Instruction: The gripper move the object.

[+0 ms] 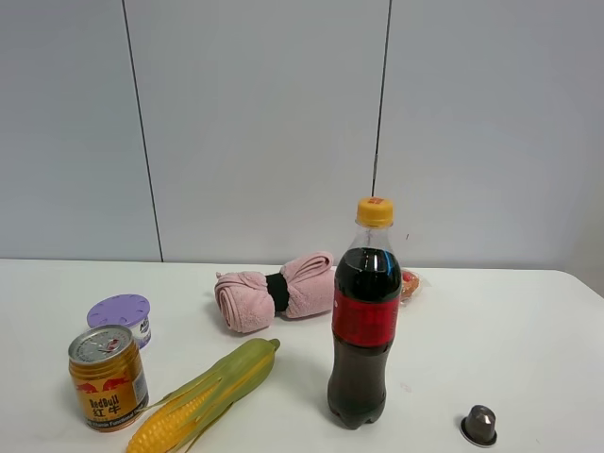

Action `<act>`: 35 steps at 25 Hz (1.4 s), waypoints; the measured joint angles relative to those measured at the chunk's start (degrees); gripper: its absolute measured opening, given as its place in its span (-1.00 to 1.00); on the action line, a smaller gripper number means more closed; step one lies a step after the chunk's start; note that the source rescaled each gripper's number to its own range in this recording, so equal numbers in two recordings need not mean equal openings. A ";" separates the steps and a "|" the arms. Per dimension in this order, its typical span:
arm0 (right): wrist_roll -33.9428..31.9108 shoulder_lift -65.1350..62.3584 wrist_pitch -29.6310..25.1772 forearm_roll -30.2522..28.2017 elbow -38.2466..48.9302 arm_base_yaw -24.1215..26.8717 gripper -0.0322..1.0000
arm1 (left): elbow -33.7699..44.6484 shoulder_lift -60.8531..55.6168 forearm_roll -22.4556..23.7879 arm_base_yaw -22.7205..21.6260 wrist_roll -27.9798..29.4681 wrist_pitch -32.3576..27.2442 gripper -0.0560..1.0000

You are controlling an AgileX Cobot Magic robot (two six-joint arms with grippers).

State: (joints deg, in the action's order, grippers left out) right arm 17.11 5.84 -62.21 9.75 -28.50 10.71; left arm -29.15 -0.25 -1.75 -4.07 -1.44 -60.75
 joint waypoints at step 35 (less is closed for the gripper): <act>-1.03 -5.96 0.10 -0.47 0.14 -4.74 0.99 | 0.00 0.00 0.00 0.00 0.00 0.00 1.00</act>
State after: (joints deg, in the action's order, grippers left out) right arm 16.09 -0.12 -62.11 9.27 -28.36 5.97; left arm -29.15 -0.25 -1.75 -4.07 -1.44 -60.75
